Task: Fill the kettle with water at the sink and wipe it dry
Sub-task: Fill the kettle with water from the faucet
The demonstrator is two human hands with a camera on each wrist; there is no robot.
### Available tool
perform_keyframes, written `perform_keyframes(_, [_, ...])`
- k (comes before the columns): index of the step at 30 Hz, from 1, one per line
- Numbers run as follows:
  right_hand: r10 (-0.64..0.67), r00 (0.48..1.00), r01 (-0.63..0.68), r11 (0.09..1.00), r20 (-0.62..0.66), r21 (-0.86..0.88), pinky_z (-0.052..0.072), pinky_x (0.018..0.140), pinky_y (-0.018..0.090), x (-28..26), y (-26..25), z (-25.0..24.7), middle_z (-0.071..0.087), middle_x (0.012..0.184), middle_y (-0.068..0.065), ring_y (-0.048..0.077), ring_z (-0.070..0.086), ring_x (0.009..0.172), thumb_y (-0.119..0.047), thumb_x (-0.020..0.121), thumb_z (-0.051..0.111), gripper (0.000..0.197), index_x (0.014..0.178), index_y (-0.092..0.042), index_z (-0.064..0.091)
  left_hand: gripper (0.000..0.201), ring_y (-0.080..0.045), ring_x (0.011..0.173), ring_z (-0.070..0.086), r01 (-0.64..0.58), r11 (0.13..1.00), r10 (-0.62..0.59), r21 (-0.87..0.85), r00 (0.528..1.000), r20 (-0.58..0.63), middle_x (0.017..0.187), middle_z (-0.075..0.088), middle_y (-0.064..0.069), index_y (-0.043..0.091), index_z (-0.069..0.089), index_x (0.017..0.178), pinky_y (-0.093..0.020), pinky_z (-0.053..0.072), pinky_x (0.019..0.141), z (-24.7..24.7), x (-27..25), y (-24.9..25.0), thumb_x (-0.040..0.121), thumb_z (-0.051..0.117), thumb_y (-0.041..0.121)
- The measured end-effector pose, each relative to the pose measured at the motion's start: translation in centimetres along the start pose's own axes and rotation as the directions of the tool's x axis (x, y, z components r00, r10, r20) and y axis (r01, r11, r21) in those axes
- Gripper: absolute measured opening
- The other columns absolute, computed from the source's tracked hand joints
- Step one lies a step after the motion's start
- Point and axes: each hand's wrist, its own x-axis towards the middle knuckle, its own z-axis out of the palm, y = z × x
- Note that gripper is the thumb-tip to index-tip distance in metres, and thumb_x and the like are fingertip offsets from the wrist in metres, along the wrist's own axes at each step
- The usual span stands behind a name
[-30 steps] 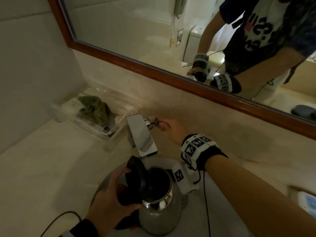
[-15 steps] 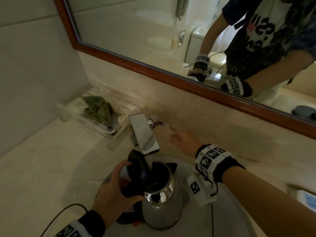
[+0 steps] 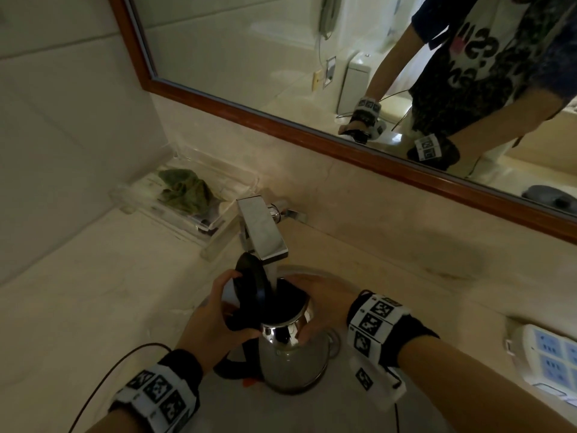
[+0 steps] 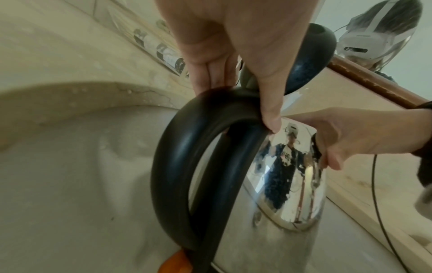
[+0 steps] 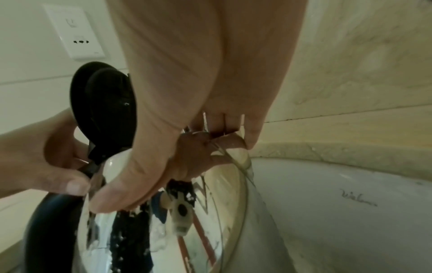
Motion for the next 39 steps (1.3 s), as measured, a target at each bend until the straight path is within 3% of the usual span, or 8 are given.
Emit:
perform_keyframes(5, [0.005, 1.000, -0.004, 0.999, -0.010, 0.042, 0.022, 0.103, 0.018, -0.1, -0.3, 0.1, 0.036, 0.148, -0.006, 0.013, 0.033, 0.135, -0.022, 0.059, 0.086, 0.103, 0.143, -0.028, 0.027, 0.100, -0.028, 0.098, 0.062, -0.004, 1.000, 0.004, -0.007, 1.000, 0.001, 0.104, 0.065, -0.009, 0.039, 0.015, 0.132, -0.031, 0.048, 0.081, -0.2, -0.1, 0.2, 0.061, 0.082, 0.017])
perform_keyframes(9, [-0.008, 0.999, 0.011, 0.999, -0.039, 0.052, 0.022, 0.095, 0.008, -0.6, -0.5, -0.2, 0.039, 0.145, -0.008, 0.000, 0.033, 0.125, -0.019, 0.061, 0.085, 0.099, 0.142, -0.027, 0.029, 0.101, -0.030, 0.101, 0.062, -0.004, 1.000, 0.004, -0.017, 1.000, 0.009, 0.105, 0.066, -0.010, 0.041, 0.015, 0.131, -0.038, 0.050, 0.087, -0.4, 0.2, 0.1, 0.060, 0.082, 0.016])
perform_keyframes(12, [0.011, 0.999, -0.008, 0.998, -0.047, 0.065, 0.022, 0.096, 0.010, -0.8, -0.6, 0.1, 0.039, 0.146, -0.005, 0.009, 0.035, 0.132, -0.018, 0.061, 0.085, 0.099, 0.143, -0.025, 0.028, 0.102, -0.029, 0.103, 0.061, -0.019, 1.000, 0.019, -0.014, 1.000, 0.004, 0.107, 0.066, -0.009, 0.041, 0.014, 0.131, -0.041, 0.050, 0.090, -0.3, 0.1, -0.1, 0.060, 0.083, 0.016])
perform_keyframes(15, [0.021, 0.998, -0.018, 0.997, -0.056, 0.071, 0.019, 0.095, 0.007, -1.0, -0.6, 0.1, 0.037, 0.147, -0.005, 0.012, 0.032, 0.135, -0.016, 0.062, 0.084, 0.100, 0.143, -0.024, 0.027, 0.100, -0.028, 0.097, 0.063, -0.031, 0.999, 0.031, -0.011, 1.000, -0.002, 0.101, 0.067, -0.009, 0.044, 0.015, 0.128, -0.038, 0.051, 0.086, -0.3, 0.1, 0.0, 0.060, 0.083, 0.016])
perform_keyframes(19, [0.031, 0.997, -0.025, 0.996, -0.071, 0.082, 0.021, 0.095, 0.010, -1.0, -0.5, 0.3, 0.039, 0.141, -0.014, 0.004, 0.032, 0.130, -0.015, 0.061, 0.084, 0.100, 0.143, -0.027, 0.027, 0.098, -0.025, 0.089, 0.065, -0.055, 0.998, 0.055, -0.018, 0.998, 0.013, 0.092, 0.068, -0.008, 0.051, 0.011, 0.117, -0.032, 0.051, 0.081, -0.4, 0.3, -0.1, 0.060, 0.082, 0.017])
perform_keyframes(26, [0.055, 0.995, -0.048, 0.995, -0.086, 0.086, 0.026, 0.099, 0.017, -0.5, 0.0, 0.8, 0.041, 0.144, -0.009, 0.007, 0.036, 0.130, -0.021, 0.059, 0.086, 0.101, 0.142, -0.030, 0.029, 0.090, -0.024, 0.087, 0.062, -0.087, 0.996, 0.087, -0.032, 0.996, -0.018, 0.093, 0.064, -0.005, 0.059, 0.018, 0.106, -0.027, 0.046, 0.074, -0.3, 0.3, -0.2, 0.059, 0.082, 0.016])
perform_keyframes(36, [0.055, 0.997, -0.051, 0.996, -0.059, 0.072, 0.026, 0.112, 0.030, 0.0, 0.4, 0.8, 0.036, 0.148, -0.005, 0.014, 0.033, 0.136, -0.022, 0.059, 0.086, 0.103, 0.143, -0.027, 0.027, 0.095, -0.022, 0.083, 0.062, -0.085, 0.995, 0.084, -0.044, 0.996, -0.020, 0.090, 0.064, -0.004, 0.049, 0.015, 0.117, -0.022, 0.045, 0.068, -0.2, 0.4, -0.4, 0.059, 0.082, 0.015])
perform_keyframes(39, [0.049, 0.996, -0.044, 0.995, -0.069, 0.085, 0.026, 0.107, 0.023, 0.0, 0.5, 0.8, 0.037, 0.147, -0.006, 0.009, 0.033, 0.133, -0.022, 0.059, 0.086, 0.102, 0.142, -0.029, 0.028, 0.094, -0.020, 0.082, 0.063, -0.084, 0.995, 0.083, -0.052, 0.996, -0.016, 0.091, 0.066, -0.005, 0.051, 0.016, 0.114, -0.017, 0.044, 0.064, -0.3, 0.5, -0.5, 0.058, 0.082, 0.015])
